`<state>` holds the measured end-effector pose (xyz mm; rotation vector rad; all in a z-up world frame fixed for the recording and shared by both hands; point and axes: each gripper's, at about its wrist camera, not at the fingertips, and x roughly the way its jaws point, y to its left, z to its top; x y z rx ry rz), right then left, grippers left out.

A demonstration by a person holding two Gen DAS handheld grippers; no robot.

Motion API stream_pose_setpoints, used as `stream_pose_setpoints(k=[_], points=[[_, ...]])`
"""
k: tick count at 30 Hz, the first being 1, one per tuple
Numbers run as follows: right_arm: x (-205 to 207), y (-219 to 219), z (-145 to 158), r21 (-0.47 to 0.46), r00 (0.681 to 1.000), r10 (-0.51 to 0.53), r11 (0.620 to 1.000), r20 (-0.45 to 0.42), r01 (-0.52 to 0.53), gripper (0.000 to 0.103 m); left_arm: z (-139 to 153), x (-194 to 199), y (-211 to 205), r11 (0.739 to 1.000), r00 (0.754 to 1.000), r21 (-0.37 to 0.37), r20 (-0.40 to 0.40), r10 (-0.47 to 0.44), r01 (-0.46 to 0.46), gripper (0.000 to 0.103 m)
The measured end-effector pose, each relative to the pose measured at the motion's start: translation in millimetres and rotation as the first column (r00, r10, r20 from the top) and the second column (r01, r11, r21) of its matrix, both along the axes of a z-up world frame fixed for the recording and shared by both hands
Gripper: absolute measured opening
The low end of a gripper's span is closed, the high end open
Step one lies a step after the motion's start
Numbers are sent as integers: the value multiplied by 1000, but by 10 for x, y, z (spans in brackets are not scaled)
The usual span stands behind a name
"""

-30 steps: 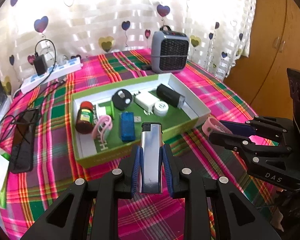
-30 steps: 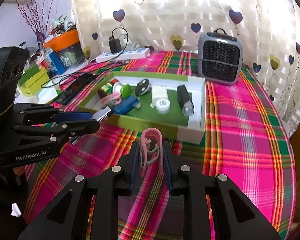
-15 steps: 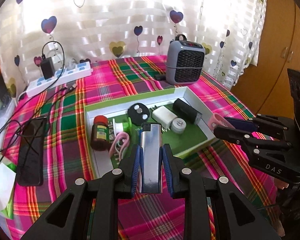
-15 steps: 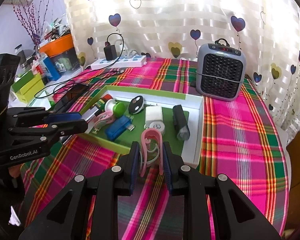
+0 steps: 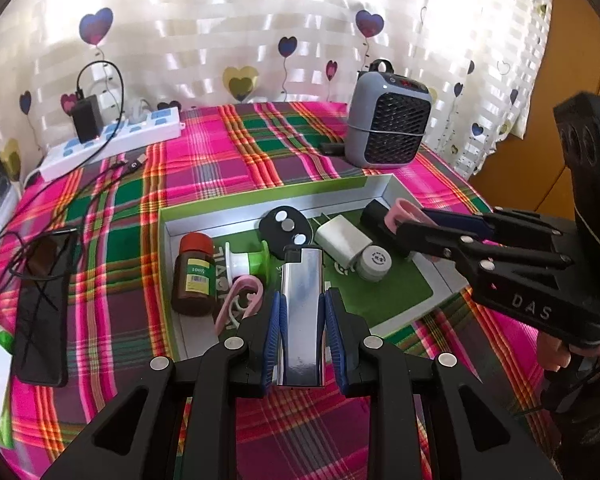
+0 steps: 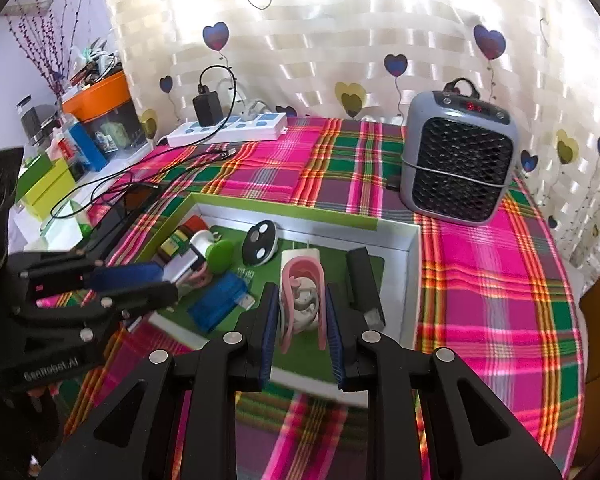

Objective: Organize rigid objects
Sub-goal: 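Carry the lighter with the left gripper while the right gripper carries the pink hook into the box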

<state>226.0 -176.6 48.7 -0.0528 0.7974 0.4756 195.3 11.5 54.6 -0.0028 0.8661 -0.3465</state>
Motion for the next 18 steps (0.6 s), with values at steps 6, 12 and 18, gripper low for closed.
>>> stream_pose_setpoints(k=[6,12,18], points=[[217,51,-53,6,1000,-1,1000,-28,1,24,-54,101,-14,1000,1000,-1,-13,5,-5,22],[394,109,-144,0,998,-1,1000,-56,1,24,-131,188,-6,1000,999,11,-28,17,-17,22],[504,138,-254,-8,996,-4,1000,-84,3,24,-189,232,-25,1000,999,21,-40,17,-16,22]])
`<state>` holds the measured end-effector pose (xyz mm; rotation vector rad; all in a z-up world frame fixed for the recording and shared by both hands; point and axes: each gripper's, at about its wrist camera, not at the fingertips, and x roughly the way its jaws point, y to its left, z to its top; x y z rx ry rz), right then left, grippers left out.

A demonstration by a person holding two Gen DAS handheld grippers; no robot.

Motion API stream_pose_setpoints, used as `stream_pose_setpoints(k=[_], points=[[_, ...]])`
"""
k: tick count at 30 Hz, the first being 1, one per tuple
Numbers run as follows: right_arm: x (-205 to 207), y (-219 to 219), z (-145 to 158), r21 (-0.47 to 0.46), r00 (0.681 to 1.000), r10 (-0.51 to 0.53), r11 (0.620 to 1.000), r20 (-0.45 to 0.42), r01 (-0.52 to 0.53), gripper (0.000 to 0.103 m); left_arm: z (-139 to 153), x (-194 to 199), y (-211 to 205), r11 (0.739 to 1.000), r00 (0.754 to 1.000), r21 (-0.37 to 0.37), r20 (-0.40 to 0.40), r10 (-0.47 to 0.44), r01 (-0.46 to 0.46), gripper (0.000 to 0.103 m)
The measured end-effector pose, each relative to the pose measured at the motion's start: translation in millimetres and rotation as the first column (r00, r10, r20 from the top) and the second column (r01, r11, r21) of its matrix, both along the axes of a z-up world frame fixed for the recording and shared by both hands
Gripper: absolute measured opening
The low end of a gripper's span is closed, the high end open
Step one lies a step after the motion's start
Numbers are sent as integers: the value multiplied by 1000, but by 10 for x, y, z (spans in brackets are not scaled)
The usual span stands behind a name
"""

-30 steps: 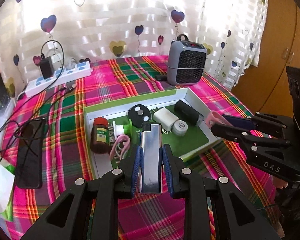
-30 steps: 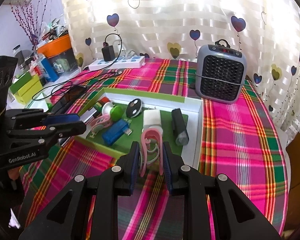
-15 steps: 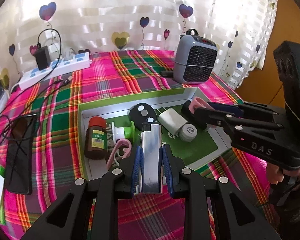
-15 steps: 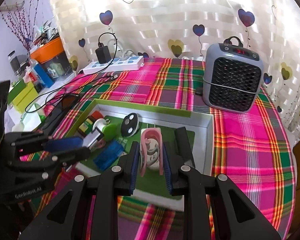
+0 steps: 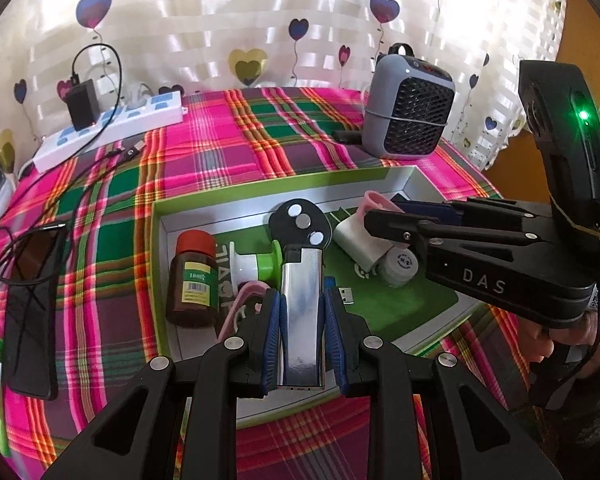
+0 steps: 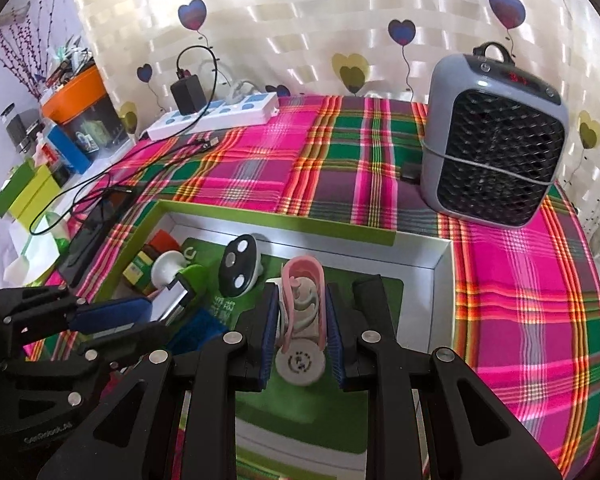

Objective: Organize rigid objects
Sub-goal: 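Carry the lighter with the left gripper while the right gripper carries the pink hook into the box, then open the left gripper to release the lighter while the right gripper releases the pink hook in the box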

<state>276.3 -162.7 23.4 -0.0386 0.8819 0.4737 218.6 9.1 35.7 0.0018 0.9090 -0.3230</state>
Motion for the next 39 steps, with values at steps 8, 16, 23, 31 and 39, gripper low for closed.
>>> stream_pose_setpoints(k=[8,16,23,31,39], points=[[72,13,-33,-1,1000,2,1000,-8,-2,24,-65,39,-4,1000,1000,3,-16,2,-2,22],[109,23,-57,9,1000,1,1000,-16,0,24,-72,49,3,1000,1000,-3,-18,5,-5,22],[110,26,-60,9,1000,7,1000,-17,-7,24,-75,51,3,1000,1000,3,-19,9,-9,22],[115,22,-72,13,1000,-4,1000,-19,4,24,-74,49,1,1000,1000,2,-20,9,-9,23],[103,13,-77,19,1000,-8,1000,-19,9,25,-74,45,2,1000,1000,3,-20,11,-11,26]])
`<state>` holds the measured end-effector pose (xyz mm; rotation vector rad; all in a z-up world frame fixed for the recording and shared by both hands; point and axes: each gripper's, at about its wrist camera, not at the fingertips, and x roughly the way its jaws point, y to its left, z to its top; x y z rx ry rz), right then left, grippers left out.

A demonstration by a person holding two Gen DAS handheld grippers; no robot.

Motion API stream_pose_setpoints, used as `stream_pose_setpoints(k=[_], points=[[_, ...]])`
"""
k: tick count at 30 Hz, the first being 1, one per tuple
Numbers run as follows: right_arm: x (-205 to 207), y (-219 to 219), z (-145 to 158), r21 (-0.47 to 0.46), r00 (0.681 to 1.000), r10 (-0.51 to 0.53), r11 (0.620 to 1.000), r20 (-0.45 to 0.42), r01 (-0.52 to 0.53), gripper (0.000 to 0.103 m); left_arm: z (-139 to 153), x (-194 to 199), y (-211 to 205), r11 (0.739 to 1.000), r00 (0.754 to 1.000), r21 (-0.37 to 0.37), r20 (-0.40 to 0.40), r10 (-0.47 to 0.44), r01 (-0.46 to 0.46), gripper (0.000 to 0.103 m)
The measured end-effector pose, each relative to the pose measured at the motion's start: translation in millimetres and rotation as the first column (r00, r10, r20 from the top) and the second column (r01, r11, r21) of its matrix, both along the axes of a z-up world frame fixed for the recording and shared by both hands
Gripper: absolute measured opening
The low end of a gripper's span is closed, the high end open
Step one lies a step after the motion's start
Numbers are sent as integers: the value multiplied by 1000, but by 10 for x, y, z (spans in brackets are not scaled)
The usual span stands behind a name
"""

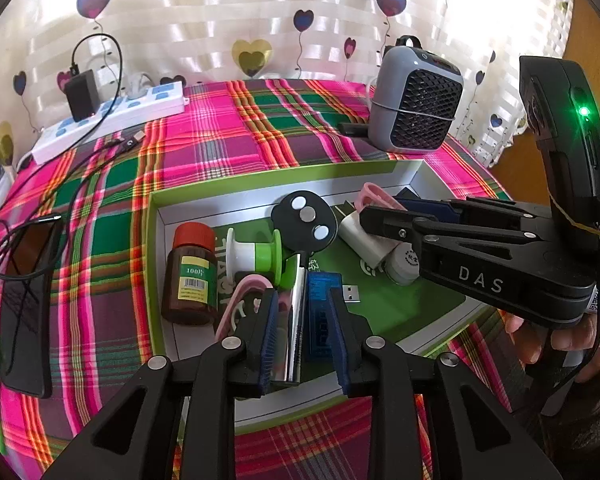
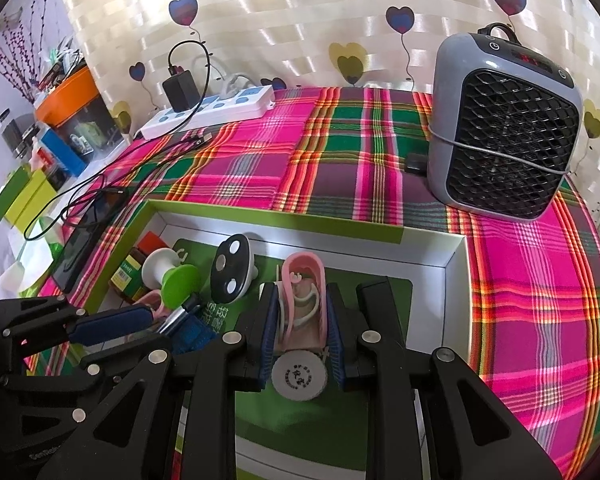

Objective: Organize rigid objects
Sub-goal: 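Open the left gripper to release the lighter while the right gripper releases the pink hook in the box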

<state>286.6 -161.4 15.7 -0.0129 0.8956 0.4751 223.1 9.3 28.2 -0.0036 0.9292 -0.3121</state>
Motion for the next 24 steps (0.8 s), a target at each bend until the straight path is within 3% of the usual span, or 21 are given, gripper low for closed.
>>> stream_pose_setpoints(k=[5,16,24], points=[[-18,0,13,7,1000,5,1000,3,-5,34,5,-16,8,1000,1000,3,0,6,-6,30],[-142,-46,59,21,1000,-18,1000,26,18,36,125,-183,10,999,999,11,31,34,-35,33],[-445,-79,200,6,995,-30,1000,90,30,36,218,-421,-5,996,995,33,63,76,-78,33]])
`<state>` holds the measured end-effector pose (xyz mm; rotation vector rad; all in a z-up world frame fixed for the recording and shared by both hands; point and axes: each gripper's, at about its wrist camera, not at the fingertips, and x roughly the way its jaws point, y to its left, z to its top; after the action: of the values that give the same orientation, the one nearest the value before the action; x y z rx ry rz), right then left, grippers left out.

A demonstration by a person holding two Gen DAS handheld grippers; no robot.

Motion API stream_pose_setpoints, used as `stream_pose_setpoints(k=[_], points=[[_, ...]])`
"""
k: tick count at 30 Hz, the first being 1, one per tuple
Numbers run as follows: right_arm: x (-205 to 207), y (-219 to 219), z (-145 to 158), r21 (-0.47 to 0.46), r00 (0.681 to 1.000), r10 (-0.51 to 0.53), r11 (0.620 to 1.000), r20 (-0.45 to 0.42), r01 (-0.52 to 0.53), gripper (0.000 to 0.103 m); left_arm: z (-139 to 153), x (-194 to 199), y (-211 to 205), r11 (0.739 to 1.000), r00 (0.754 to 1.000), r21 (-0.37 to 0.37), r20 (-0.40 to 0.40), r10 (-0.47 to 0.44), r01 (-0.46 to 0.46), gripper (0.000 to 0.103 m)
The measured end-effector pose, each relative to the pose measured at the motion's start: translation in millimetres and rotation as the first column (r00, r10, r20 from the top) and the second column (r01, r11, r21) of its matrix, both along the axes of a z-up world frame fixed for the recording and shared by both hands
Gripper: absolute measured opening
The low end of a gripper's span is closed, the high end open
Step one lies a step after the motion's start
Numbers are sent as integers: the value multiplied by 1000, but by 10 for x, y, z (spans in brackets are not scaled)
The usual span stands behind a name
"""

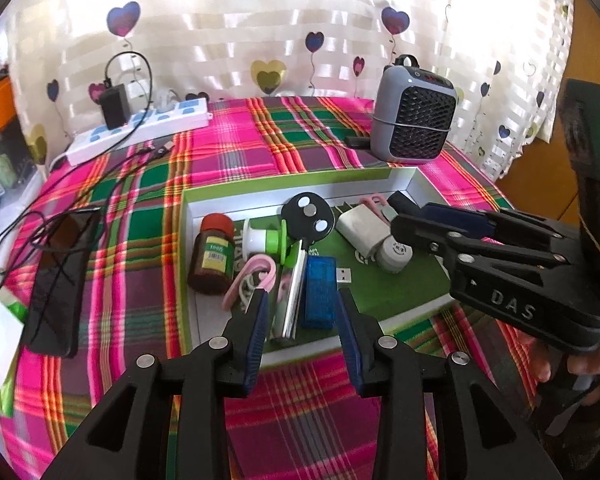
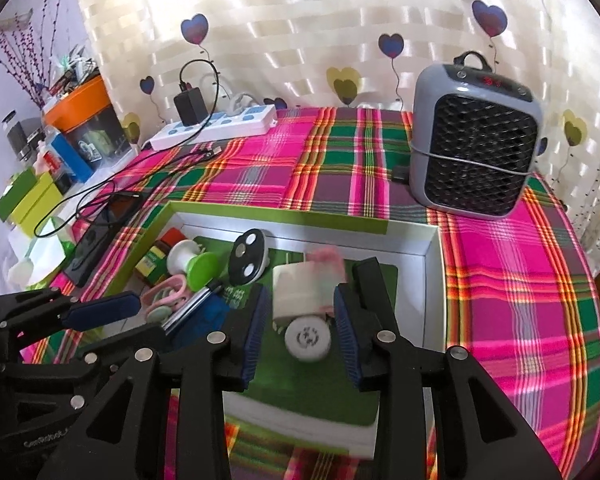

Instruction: Organize rigid objects

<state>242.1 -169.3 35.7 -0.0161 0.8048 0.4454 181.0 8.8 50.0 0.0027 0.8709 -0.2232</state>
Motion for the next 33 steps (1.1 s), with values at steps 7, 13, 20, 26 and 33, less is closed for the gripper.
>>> stream_pose_setpoints(k=[7,13,20,26,33], points=[[-328,-49,35,-5,998,-48,999,30,48,36,35,-295,-29,997,997,51,45,57,-59,33],[-602,-91,38,-19,995,-86,996,51,87,36,-10,-525,-36,993,995,72,46,88,-92,33],[-838,-49,-107,-88,994,-102,991,34,105,36,-176,-735,3,986,991,100,17,134,-135,33],[-964,-46,-277,-130,992,-124,984,-8,122,36,-288,-868,-25,986,990,98,-8,138,-136,33],[-1095,-84,-337,-160,988,-151,976,-21,146,36,-389,-928,-60,985,987,91,-43,153,-149,33]])
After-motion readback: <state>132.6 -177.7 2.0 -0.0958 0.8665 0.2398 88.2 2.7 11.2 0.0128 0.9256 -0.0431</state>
